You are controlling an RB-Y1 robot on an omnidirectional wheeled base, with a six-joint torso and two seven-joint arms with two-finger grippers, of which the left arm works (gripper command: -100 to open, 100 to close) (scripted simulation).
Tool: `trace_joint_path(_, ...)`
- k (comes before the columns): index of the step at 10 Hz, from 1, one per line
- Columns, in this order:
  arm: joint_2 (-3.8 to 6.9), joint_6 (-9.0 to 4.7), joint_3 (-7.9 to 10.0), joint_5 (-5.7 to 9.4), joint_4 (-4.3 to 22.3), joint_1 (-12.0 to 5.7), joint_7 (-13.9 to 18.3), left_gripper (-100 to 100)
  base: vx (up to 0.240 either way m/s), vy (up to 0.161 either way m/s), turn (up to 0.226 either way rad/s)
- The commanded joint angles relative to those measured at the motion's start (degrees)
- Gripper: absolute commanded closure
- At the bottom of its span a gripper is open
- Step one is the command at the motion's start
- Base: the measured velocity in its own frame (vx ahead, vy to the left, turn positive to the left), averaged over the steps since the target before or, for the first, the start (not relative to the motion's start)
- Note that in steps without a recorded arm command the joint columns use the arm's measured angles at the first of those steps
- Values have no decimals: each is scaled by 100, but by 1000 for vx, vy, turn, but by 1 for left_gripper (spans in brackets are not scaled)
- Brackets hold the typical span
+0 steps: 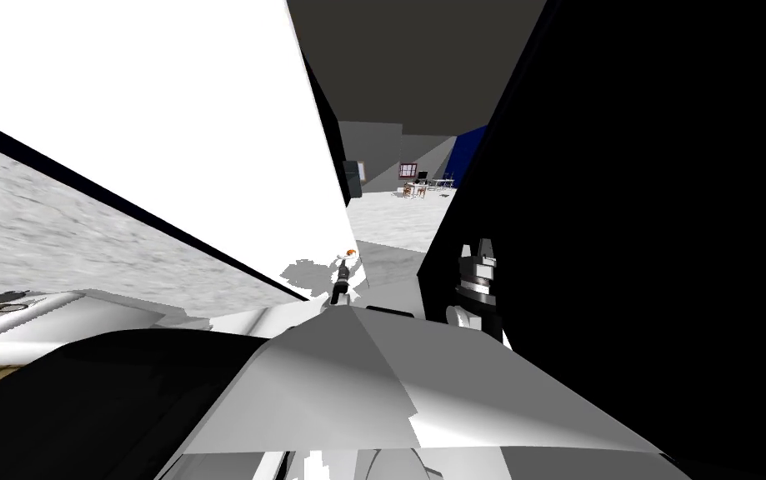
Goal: Pull the door open
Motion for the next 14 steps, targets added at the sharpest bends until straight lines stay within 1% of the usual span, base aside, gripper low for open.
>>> trace_joint_path(1,74,-83,31,26,60,51,78,-100,213,16,-75)
trace_joint_path(4,194,-167,80,67,131,118,187,-100,176,27,-23)
trace_joint_path(5,218,-183,90,75,144,131,208,-100,196,-1,-1)
trace_joint_path(6,212,-177,83,70,155,111,198,-100,86,-3,3)
trace_joint_path(7,212,-177,83,70,155,111,198,100,-13,2,-2)
trace_joint_path(12,212,-177,83,70,155,111,198,100,-16,-1,-3)
trace_joint_path(13,252,-176,26,41,167,133,271,100,-98,3,-52)
trace_joint_path(14,269,-181,9,33,168,138,297,100,-144,21,-54)
